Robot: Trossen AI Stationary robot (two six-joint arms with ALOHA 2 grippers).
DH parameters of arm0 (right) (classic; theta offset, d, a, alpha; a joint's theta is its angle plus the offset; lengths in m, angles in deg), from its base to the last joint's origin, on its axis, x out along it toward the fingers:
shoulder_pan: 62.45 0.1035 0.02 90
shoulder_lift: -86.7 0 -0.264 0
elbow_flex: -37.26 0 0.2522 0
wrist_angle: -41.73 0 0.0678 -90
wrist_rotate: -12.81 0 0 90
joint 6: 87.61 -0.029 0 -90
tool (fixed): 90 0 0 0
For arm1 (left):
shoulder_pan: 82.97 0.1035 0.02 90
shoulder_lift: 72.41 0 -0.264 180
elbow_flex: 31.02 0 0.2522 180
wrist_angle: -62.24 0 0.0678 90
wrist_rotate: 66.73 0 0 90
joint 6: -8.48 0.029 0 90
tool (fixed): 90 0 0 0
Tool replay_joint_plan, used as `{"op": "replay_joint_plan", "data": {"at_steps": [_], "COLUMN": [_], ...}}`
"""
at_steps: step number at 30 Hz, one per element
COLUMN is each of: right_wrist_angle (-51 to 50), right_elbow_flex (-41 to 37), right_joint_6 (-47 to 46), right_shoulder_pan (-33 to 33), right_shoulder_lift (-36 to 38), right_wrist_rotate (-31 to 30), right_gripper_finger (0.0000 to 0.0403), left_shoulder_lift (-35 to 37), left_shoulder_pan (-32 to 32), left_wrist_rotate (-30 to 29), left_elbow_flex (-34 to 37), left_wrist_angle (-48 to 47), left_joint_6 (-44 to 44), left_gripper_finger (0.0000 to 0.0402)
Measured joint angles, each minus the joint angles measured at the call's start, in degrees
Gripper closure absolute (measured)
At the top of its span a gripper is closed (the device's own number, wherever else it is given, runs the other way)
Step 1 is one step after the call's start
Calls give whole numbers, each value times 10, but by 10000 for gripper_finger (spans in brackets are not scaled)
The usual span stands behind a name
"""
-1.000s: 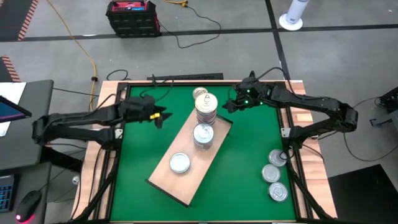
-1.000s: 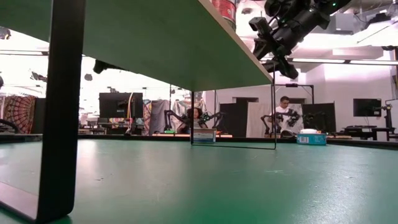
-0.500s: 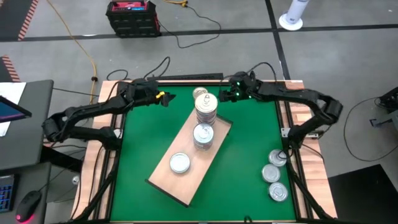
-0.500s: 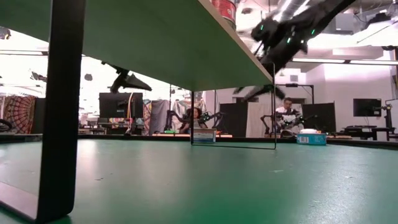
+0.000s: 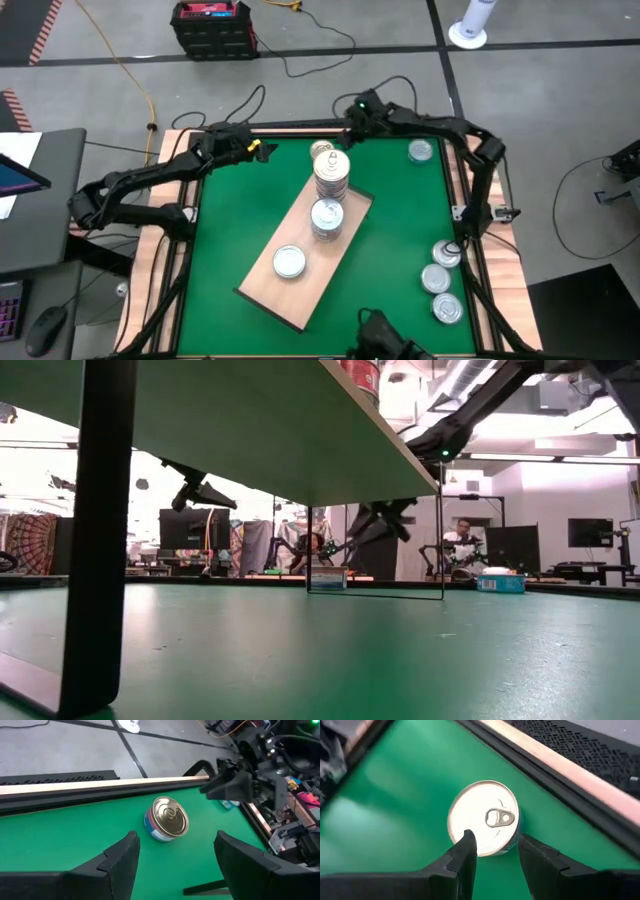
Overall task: Stack canned seafood by type on shelf
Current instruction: Stack the blue pink tuna can on top of the other blue pink tuna cans on the shelf
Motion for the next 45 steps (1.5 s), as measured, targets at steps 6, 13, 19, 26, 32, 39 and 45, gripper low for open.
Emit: {"op": "replay_joint_plan", "data": {"at_steps": [6,13,19,26,32,39,45], "right_wrist_angle": [-71,-68,-73,-69,-76,-185,-364], "right_elbow_flex": [71,88,89,87,86,88,86], "right_joint_6": [124,191,236,291,290,294,297], "right_shoulder_pan": [4,12,19,27,27,21,12], "right_shoulder_lift": [-55,-72,-71,-83,-106,-100,-92], "right_wrist_rotate": [14,34,30,0,-2,-41,-82], "right_gripper_finger": [235,235,235,236,253,280,287], "left_shoulder_lift": [0,0,0,0,0,0,0], "left_shoulder_pan": [0,0,0,0,0,0,0], "left_wrist_rotate": [-1,0,-1,-4,-4,1,15], "left_elbow_flex": [0,0,0,0,0,0,0], "left_wrist_angle": [0,0,0,0,0,1,1], "left_joint_6": [-1,-21,-25,-27,-27,-31,-29], "left_gripper_finger": [158,158,158,158,158,158,158]}}
